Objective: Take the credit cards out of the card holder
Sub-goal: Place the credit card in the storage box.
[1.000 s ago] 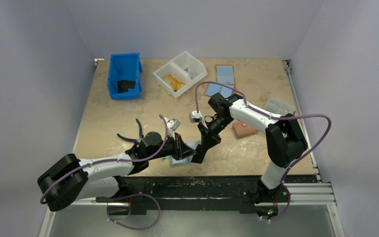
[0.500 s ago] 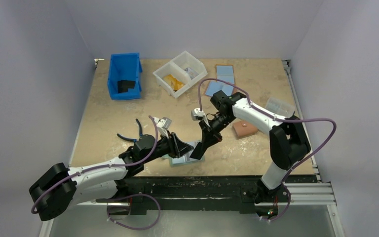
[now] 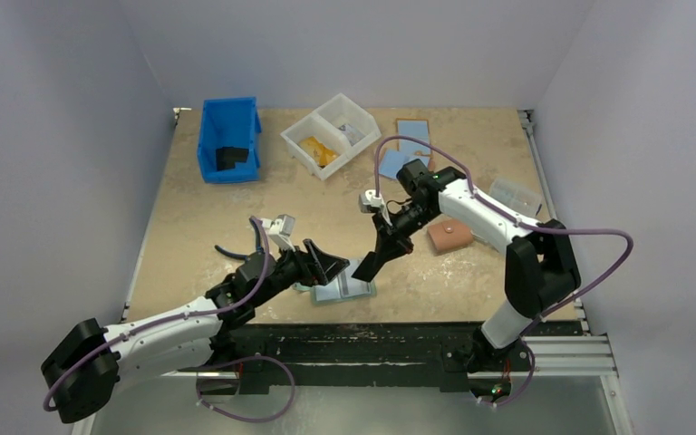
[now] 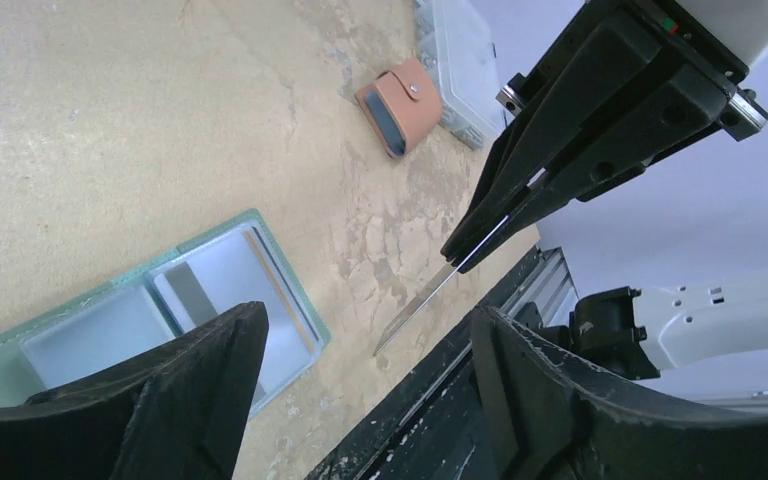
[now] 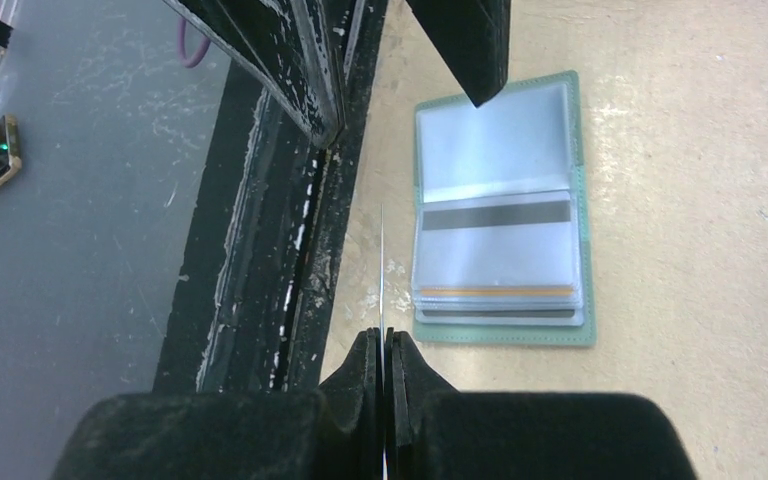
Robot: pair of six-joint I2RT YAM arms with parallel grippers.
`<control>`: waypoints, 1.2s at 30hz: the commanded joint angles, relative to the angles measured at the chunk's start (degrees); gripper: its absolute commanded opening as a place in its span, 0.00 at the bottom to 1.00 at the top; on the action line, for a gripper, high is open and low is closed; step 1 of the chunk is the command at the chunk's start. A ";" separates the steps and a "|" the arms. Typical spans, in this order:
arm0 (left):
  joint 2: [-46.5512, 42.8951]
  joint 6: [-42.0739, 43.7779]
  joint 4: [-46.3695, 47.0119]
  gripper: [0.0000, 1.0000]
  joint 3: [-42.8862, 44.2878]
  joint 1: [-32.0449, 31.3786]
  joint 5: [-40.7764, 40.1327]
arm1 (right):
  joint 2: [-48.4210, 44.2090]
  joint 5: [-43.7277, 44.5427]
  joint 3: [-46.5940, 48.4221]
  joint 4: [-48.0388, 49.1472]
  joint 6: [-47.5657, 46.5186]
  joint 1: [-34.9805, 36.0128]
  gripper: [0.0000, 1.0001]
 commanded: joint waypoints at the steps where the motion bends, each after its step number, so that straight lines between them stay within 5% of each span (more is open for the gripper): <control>1: -1.70 -3.66 -0.35 0.81 -0.92 0.09 -2.68 | -3.35 0.69 -0.51 2.28 1.71 -0.85 0.00; 19: -3.48 -14.79 6.08 0.98 -5.53 0.12 -3.60 | -6.43 2.13 -2.13 6.03 4.93 -3.60 0.00; 36: -5.28 -22.03 6.30 0.99 -7.25 0.17 -5.13 | -7.79 2.82 -2.86 7.44 6.18 -4.88 0.00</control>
